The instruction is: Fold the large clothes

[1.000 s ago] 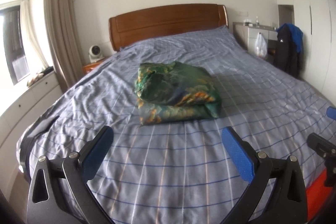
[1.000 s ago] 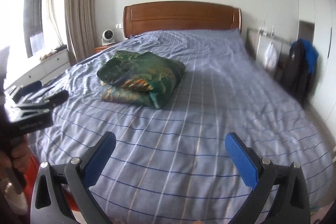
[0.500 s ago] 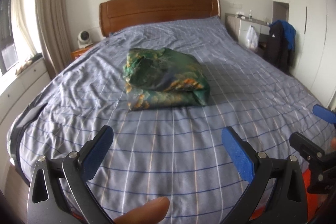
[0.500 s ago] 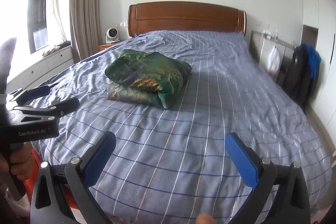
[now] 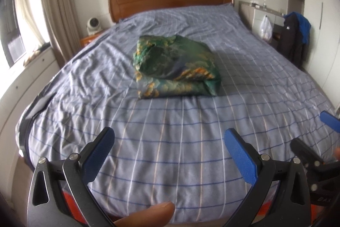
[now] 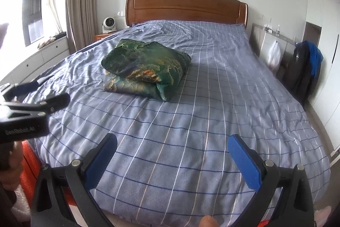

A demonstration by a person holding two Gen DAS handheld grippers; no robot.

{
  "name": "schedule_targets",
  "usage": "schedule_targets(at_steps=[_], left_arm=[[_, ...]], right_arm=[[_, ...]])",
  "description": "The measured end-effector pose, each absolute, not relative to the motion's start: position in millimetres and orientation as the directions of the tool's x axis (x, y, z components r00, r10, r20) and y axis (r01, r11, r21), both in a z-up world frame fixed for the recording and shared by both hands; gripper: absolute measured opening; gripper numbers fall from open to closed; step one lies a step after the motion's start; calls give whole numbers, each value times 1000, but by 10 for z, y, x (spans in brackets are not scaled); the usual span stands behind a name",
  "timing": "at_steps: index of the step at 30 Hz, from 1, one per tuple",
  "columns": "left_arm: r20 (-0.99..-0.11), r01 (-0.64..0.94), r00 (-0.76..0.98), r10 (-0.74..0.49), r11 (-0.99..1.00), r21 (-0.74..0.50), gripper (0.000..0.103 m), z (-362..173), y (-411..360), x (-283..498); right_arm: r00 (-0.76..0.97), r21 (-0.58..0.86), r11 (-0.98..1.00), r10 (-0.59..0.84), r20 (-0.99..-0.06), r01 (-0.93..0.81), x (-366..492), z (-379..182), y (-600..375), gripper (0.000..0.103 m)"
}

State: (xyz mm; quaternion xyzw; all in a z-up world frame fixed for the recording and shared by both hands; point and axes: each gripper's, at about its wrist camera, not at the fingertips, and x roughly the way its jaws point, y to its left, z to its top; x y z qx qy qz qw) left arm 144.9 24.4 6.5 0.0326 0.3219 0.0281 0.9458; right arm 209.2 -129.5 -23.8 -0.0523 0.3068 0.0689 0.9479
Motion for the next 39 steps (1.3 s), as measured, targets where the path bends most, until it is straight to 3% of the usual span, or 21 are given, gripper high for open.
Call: schedule_targets(at_steps=[16, 39], left_arm=[[-579, -27, 810, 95, 992, 124, 103, 120, 179, 1377], [-620, -62, 781, 80, 997, 51, 103, 80, 333, 1407]], right_arm=[[807, -32, 985, 119, -579, -168, 2143, -9, -1261, 103], [783, -48, 986, 98, -615, -162, 2155, -104, -1147, 103]])
